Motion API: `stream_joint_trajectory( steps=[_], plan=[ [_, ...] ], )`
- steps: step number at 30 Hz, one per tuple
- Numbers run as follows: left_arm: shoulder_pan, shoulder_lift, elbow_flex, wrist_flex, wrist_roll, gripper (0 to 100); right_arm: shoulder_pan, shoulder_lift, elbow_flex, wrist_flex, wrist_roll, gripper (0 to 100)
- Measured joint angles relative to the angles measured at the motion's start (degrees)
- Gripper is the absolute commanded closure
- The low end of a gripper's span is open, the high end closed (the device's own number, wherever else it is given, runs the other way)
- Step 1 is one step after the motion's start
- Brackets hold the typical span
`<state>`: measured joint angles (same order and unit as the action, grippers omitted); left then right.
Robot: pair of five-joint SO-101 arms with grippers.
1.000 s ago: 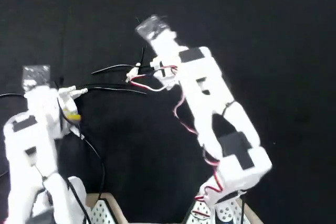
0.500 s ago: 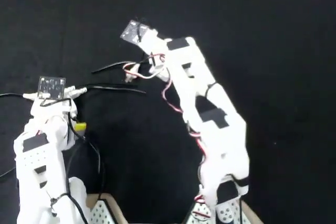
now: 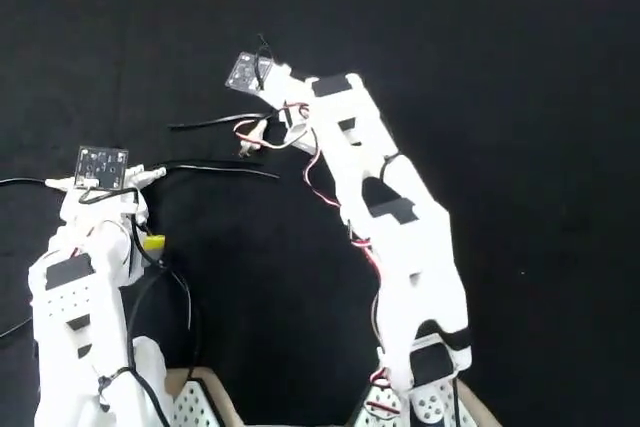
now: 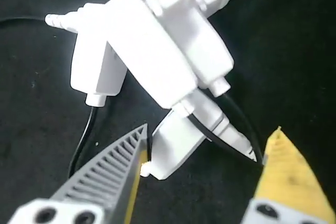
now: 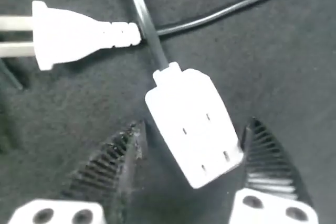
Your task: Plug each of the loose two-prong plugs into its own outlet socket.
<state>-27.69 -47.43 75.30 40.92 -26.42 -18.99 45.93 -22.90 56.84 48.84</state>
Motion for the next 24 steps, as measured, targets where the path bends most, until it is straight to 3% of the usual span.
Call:
stream_joint_trajectory(
  steps=[5,7,10,24],
  plan=[
    [0.0,0.0,0.0,0.0,0.0,66,0.0,0.8,-0.8,-0.2,0.4,99.4],
    [0.0,0.0,0.0,0.0,0.0,66,0.1,0.8,-1.1,-0.3,0.4,95.8],
    [0.0,0.0,0.0,-0.1,0.0,66,0.2,0.1,-1.8,1.5,0.4,98.8],
    [2.0,0.1,1.8,-3.0,-1.7,66,-4.0,-17.3,-1.1,32.9,-4.7,98.5]
  ],
)
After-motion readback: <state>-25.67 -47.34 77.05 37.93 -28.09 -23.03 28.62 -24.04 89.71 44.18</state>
